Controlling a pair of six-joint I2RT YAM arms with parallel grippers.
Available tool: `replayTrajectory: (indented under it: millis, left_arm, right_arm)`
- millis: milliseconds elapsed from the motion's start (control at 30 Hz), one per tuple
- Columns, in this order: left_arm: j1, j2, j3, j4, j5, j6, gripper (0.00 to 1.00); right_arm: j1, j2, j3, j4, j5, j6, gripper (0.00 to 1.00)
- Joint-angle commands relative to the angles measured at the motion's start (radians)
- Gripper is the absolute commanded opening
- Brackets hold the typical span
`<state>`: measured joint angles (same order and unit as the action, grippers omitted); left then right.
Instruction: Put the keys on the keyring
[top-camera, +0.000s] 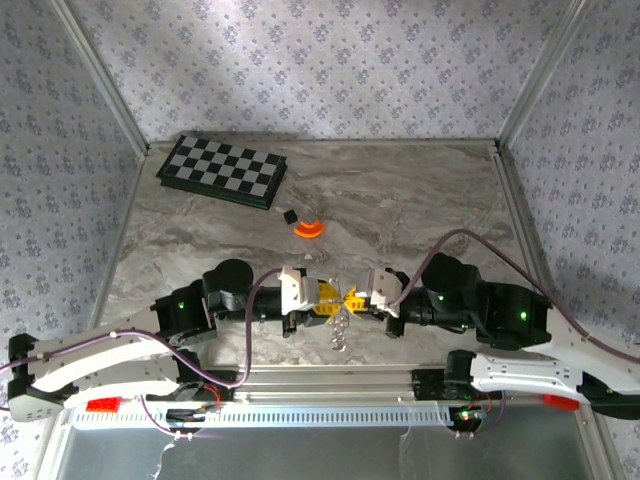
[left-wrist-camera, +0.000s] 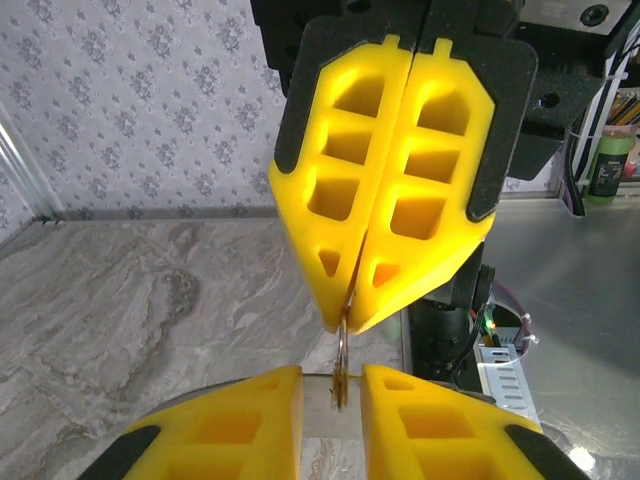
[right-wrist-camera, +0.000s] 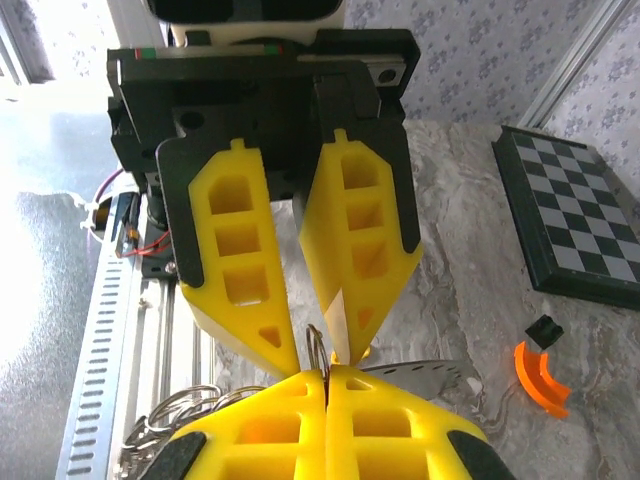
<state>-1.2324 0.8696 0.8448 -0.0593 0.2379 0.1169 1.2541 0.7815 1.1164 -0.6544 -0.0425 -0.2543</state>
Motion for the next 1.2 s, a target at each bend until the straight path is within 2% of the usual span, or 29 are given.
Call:
replayTrajectory:
  millis: [0, 200, 533, 667, 700, 800, 867, 933, 1167]
  left_arm:
    - [-0.006, -0.015, 0.045, -0.02, -0.005, 0.027, 0.2]
    - [-0.006, -0.011, 0.048, -0.021, 0.004, 0.027, 0.18]
    - [-0.005, -0.002, 0.037, 0.013, 0.033, 0.006, 0.0]
    - [-0.005, 0.002, 0.039, 0.011, 0.032, 0.008, 0.0]
    - [-0.005, 0.0, 0.04, 0.012, 0.031, 0.008, 0.0]
    - [-0.004, -0.013, 0.039, 0.013, 0.03, 0.007, 0.0]
    - [-0.005, -0.022, 0.035, 0.013, 0.029, 0.007, 0.0]
    - [-0.005, -0.029, 0.031, 0.011, 0.024, 0.008, 0.0]
    - [-0.005, -0.051, 0.015, -0.002, 0.012, 0.0, 0.0]
  right_arm:
    - [0.011, 0.0, 0.051, -0.019, 0.002, -0.03, 0.0]
    - [0.014, 0.02, 0.065, -0.034, 0.004, -0.034, 0.0]
    - [0.018, 0.033, 0.067, -0.03, 0.002, -0.033, 0.0]
    - [0.022, 0.04, 0.068, -0.035, 0.012, -0.031, 0.0]
    - [0.022, 0.035, 0.067, -0.038, 0.015, -0.029, 0.03]
    - [0.022, -0.006, 0.068, -0.027, -0.002, -0.009, 0.39]
    - [0.022, -0.052, 0.044, -0.006, -0.004, 0.01, 0.52]
    - [0.022, -0.096, 0.019, 0.005, 0.023, 0.029, 0.59]
    - [0.018, -0.143, -0.008, -0.004, 0.099, 0.107, 0.7]
